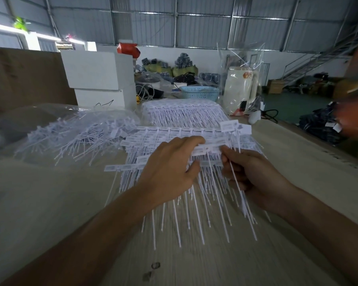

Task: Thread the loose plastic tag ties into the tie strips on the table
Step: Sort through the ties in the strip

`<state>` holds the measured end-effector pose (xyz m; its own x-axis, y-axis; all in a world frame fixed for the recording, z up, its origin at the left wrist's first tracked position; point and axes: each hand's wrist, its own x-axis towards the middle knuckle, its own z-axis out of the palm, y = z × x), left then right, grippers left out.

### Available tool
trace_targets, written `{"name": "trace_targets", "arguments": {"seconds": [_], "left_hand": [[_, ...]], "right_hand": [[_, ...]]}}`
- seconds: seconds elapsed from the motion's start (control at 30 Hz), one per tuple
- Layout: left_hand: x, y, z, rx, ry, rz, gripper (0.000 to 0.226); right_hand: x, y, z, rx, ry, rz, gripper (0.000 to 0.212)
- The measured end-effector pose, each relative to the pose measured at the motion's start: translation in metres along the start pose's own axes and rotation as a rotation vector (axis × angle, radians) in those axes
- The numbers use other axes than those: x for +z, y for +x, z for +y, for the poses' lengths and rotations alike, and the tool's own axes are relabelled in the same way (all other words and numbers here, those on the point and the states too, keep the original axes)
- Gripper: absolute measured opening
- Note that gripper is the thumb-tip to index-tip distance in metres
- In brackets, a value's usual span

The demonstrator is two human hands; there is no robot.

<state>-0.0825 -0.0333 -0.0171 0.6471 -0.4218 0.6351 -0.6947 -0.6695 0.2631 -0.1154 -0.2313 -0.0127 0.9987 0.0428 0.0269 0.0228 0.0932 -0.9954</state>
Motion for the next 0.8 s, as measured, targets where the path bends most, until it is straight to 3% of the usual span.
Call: {"name": "trace_targets", "arguments": {"seconds": [0.23,0.37,0.63,0.8], "left_hand": [[-0.002,0.0008,-0.0035,0.061,0.015,0.114,0.03],[-0.0009,0.0007,-0.0043,0.073,-0.006,0.101,0.029],[-0.0002,0.0058,-0.0067,-0.032,-0.363,-0.063,0.011],[-0.0061,0.0086,-0.0076,-0.078,-0.542,-0.097,0.017]], "right_hand": [[0.0062,-0.0044,0.0005,-0.038,-0.132,-0.047,0.032],[0.008,-0.0054,-0.0005,-0.127,-0.21,-0.013,0.032],[0.0081,-0.0077,-0.0016,-0.294,-0.264,0.047,0.034],[0.0042,-0.0071,-0.004,-0.313,-0.306,0.033,0.033]]}}
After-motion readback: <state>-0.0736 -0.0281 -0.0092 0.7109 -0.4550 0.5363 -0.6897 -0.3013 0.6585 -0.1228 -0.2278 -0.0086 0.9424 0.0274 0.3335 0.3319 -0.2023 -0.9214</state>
